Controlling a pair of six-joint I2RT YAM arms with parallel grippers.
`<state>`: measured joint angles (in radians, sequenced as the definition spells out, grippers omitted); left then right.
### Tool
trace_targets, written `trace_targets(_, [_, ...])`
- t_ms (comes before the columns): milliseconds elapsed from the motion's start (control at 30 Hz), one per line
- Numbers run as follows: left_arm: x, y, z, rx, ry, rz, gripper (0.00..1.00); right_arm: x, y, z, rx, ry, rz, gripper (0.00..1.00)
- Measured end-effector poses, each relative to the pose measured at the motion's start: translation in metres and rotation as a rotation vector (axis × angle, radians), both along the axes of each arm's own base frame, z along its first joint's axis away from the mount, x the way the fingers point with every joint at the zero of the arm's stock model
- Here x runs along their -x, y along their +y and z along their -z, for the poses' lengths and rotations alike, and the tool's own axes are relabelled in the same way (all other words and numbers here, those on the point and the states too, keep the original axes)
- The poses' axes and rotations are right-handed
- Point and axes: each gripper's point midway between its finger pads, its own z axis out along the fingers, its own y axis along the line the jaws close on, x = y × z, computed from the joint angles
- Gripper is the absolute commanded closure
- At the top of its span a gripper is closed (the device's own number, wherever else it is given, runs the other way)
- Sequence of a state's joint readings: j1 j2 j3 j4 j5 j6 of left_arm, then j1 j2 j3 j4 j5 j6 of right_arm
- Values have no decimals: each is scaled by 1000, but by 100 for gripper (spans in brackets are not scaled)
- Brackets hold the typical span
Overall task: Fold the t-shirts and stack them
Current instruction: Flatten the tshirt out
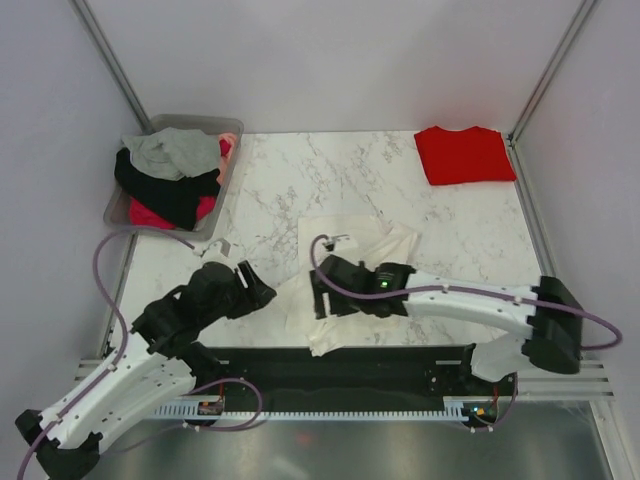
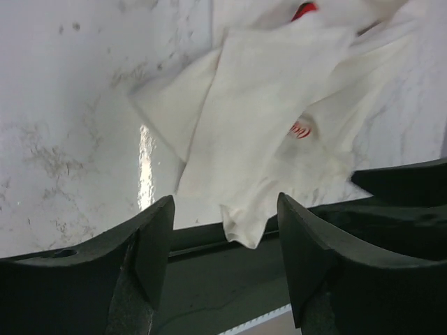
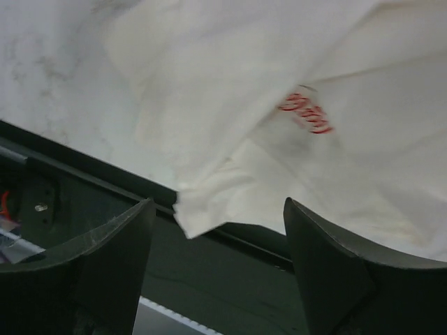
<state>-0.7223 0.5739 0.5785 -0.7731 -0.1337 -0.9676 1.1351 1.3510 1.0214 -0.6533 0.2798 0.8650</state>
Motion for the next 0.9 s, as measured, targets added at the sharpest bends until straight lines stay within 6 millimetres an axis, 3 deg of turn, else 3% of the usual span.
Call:
trace_targets(133, [-14, 11, -64, 40, -185, -45, 28, 10, 81, 4, -34, -6, -59, 18])
trace_targets(200, [-14, 20, -80, 58, -242, -73, 27, 12, 98, 22, -32, 11, -59, 18])
trace_targets(300, [-8, 32, -84, 62, -273, -99, 26, 12, 98, 60, 25, 60, -34, 18])
trace_targets(400, [-4, 41, -86, 62, -293, -120, 26, 13, 65, 101, 96, 115, 27, 18])
trace_targets(467, [-5, 43, -86, 59, -297, -127, 26, 7, 53, 94, 45, 112, 72, 16])
trace_targets(600, [-7, 45, -82, 39, -290, -137, 27, -2, -13, 97, 45, 135, 204, 14])
trace_targets(700, [-8, 44, -75, 20, -273, -138, 28, -16, -78, 97, 89, 139, 352, 13])
trace_targets(800, [-13, 41, -63, -18, -244, -130, 28, -27, -133, 75, 129, 89, 492, 12])
trace_targets(900, [-25, 28, -39, -102, -176, -98, 27, -31, -142, 44, 107, 32, 503, 13])
